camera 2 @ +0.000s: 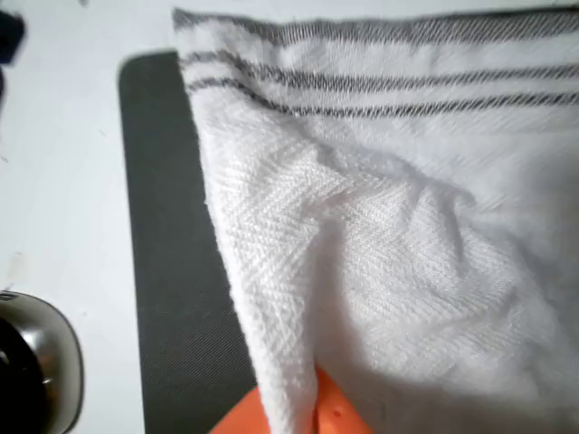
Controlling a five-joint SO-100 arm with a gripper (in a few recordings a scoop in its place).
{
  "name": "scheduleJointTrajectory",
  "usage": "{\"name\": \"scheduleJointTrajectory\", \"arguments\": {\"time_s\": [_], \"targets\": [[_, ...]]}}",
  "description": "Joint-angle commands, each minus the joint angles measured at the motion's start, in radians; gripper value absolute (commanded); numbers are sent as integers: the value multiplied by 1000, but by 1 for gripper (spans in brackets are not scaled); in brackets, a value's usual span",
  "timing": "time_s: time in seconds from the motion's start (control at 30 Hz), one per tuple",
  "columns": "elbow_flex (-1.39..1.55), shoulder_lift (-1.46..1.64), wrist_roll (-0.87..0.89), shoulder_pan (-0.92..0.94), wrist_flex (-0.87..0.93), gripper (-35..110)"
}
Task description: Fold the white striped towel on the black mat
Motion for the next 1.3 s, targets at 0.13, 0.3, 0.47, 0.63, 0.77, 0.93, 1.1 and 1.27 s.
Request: {"name": "scheduleJointTrajectory", "arguments": {"time_s": [0.13, 0.3, 0.47, 0.63, 0.77, 0.93, 1.1, 1.27], "targets": [[137, 390, -35, 104, 55, 0], [256, 563, -74, 275, 43, 0], [325, 620, -132, 462, -14, 0], [359, 572, -189, 653, -74, 0], [370, 492, -221, 765, -161, 0], [341, 396, -265, 884, -199, 0], [314, 242, -328, 994, -328, 0], [233, 77, -407, 1077, -334, 0]]}}
